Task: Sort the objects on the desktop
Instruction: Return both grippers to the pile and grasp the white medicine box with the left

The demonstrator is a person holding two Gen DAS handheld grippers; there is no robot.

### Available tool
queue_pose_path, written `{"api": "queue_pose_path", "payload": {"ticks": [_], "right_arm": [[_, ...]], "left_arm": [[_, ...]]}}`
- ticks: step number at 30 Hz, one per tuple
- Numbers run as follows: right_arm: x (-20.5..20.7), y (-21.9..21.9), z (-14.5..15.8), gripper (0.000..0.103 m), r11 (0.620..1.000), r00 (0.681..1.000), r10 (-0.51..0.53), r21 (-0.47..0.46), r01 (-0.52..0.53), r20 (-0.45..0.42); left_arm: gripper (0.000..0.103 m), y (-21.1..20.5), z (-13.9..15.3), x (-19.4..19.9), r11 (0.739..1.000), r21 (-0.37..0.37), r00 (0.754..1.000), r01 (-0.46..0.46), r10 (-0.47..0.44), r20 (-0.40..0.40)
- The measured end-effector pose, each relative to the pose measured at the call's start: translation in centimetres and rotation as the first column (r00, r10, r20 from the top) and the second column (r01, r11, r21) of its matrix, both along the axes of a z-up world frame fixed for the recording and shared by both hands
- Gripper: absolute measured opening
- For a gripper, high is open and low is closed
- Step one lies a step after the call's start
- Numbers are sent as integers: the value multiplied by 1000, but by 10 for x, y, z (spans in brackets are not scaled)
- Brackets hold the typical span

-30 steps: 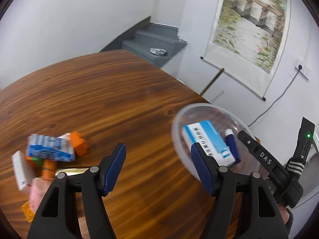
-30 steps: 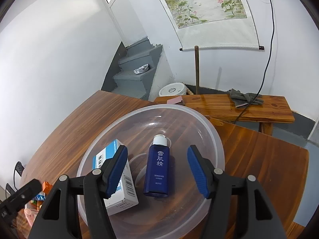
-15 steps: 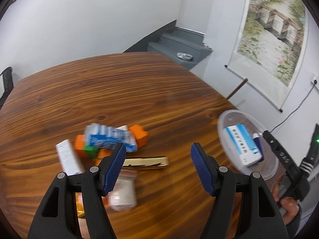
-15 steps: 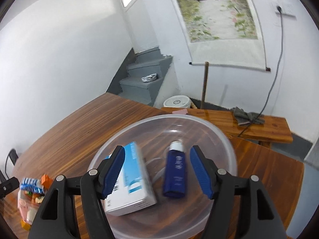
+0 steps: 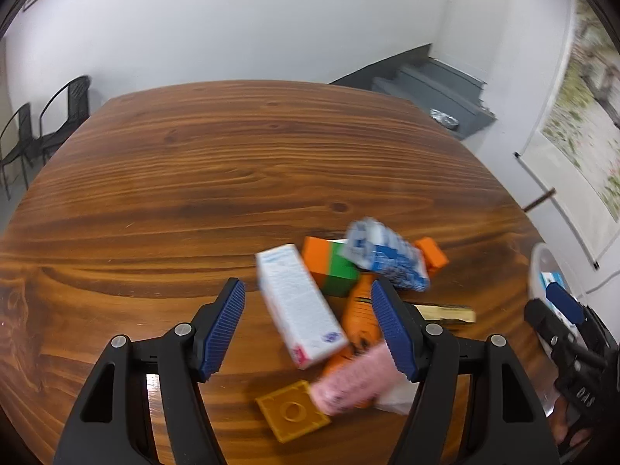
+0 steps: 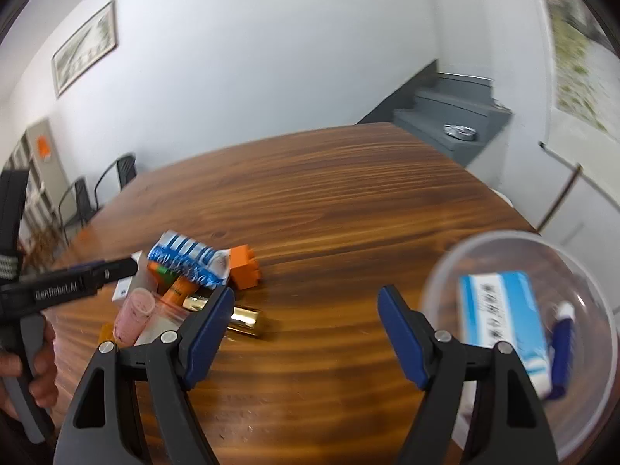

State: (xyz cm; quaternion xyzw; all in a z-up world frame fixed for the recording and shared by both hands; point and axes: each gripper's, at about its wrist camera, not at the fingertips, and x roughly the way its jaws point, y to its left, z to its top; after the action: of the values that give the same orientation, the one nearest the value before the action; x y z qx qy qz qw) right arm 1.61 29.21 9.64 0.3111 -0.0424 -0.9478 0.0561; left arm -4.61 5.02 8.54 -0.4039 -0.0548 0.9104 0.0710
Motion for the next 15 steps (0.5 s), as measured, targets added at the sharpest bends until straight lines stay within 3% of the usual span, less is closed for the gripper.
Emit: {"api": "queue_pose_path", "payload": {"ticks": [7, 15], "right_arm": [[-23, -28, -17, 80, 989, 985, 146, 22, -148, 87], [-38, -38, -31, 80, 976, 966, 211, 12, -215, 147]], "left_arm": [[71, -1, -18, -12, 1000, 4, 998, 14, -14, 56], [71, -8, -28, -21, 1000, -13, 996, -12, 13, 86]]}}
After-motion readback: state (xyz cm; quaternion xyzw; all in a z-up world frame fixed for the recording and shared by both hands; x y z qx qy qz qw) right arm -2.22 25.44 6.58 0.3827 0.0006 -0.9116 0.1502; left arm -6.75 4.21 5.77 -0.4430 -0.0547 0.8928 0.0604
